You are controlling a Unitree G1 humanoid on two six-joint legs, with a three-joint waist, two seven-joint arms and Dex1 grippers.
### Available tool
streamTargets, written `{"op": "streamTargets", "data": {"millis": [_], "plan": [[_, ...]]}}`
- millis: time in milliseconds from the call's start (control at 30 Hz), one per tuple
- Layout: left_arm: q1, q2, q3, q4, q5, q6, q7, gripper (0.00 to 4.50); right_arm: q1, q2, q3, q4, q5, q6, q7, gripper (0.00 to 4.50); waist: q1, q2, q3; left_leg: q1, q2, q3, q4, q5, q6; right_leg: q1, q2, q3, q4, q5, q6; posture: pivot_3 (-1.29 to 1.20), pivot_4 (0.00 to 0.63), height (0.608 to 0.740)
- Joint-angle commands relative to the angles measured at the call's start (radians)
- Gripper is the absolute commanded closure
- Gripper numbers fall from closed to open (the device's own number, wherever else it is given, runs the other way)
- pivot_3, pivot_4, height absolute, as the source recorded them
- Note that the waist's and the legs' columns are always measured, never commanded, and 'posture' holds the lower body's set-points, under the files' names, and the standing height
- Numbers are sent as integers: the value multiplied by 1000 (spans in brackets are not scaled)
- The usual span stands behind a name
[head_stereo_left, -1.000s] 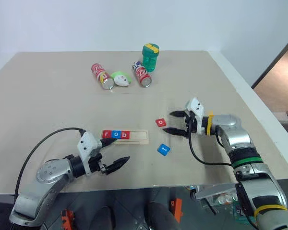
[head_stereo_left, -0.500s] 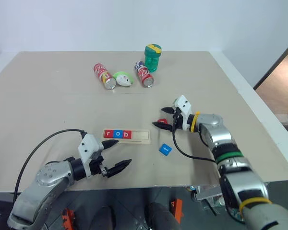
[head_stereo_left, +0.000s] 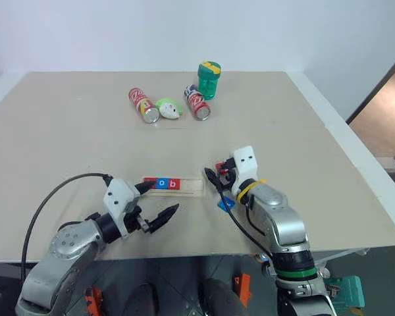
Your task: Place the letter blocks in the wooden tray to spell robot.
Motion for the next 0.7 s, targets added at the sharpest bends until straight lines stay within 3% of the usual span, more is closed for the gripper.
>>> {"op": "streamTargets", "data": {"millis": [33, 167, 300, 500, 700], "plan": [[-18, 13, -18, -18, 21, -22, -14, 0, -12, 38, -25, 6, -6, 12, -84, 38, 0, 0, 0, 0, 0, 0, 0, 0, 0, 0, 0, 0, 0, 0, 0, 0, 150, 739], [-19, 16, -17, -10, 27, -26, -22, 0, -26, 57, -43, 50, 14, 10, -115, 38, 0, 0, 0, 0, 0, -1, 0, 0, 0, 0, 0, -1, 0, 0, 1, 0, 150, 739], [-17, 15, -17, -6, 30, -30, -25, 0, -30, 65, -24, 75, 11, 5, -123, 1043, 0, -1, -1, 0, 0, -1, -1, 0, 0, 0, 1, -1, 0, 0, 1, 0, 150, 739], [6, 16, -17, -13, 30, -33, -29, 0, 15, 52, -1, -16, 5, 51, -130, 3201, -1, -2, -2, 0, 1, -1, -1, 0, 0, 0, 1, -1, 0, 0, 1, 0, 150, 739], [35, 25, -14, -16, 31, -40, -38, 0, 122, -9, -6, -273, 35, 225, -107, 3293, 0, -3, -2, 0, 1, -2, -3, 0, 0, 0, 0, -1, 0, -2, 1, 0, 150, 739]]}}
